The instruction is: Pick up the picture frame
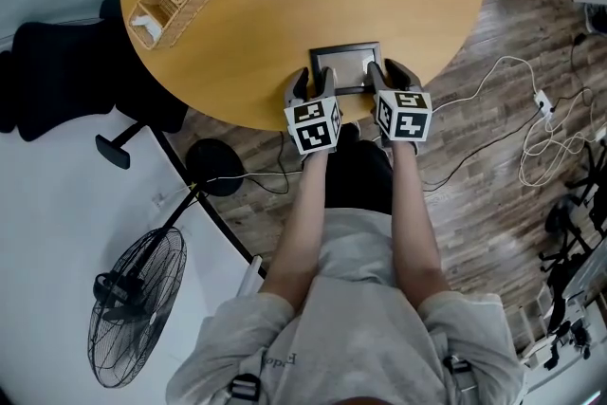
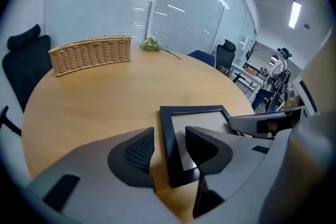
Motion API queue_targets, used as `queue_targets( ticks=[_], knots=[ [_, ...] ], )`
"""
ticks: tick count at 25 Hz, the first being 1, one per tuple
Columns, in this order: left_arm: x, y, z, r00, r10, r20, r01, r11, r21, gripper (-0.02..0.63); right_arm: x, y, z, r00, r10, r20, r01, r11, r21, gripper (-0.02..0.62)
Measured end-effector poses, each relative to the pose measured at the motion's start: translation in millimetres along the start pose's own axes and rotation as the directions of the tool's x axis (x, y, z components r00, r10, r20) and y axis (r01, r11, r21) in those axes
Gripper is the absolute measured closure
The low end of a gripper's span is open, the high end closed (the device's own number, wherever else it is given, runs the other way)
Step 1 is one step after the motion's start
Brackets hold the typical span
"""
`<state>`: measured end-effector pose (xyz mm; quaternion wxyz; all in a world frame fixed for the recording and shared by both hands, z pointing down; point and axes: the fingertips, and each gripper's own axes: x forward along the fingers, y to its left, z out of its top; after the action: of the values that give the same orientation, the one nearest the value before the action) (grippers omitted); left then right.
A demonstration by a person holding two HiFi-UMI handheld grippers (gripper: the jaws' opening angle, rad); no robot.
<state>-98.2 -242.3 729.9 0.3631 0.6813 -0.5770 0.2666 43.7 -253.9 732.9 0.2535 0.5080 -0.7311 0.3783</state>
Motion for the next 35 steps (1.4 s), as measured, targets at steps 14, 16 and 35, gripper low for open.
queue_targets(
  ticks=[14,16,35],
  knots=[
    [-1.4,1.6,-1.1,0.996,-0.085,-0.006,0.084,0.995,-0.058,0.483,-1.5,4.5,-1.2,1.000,-0.014,-0.016,0.013,0.999,-0.034,0.518],
    [-2.0,3.2,-1.0,0.996,-0.092,-0.004,0.092,0.993,-0.079,0.486,-1.5,4.6,-1.3,1.000,-0.006,-0.013,0.006,1.000,-0.015,0.518],
    [-0.9,4.1,3.2,0.999,-0.009,-0.050,0.006,0.999,-0.045,0.514,-3.0,8.1,-1.3,0.993,-0.114,0.004,0.114,0.993,0.003,0.526]
  ],
)
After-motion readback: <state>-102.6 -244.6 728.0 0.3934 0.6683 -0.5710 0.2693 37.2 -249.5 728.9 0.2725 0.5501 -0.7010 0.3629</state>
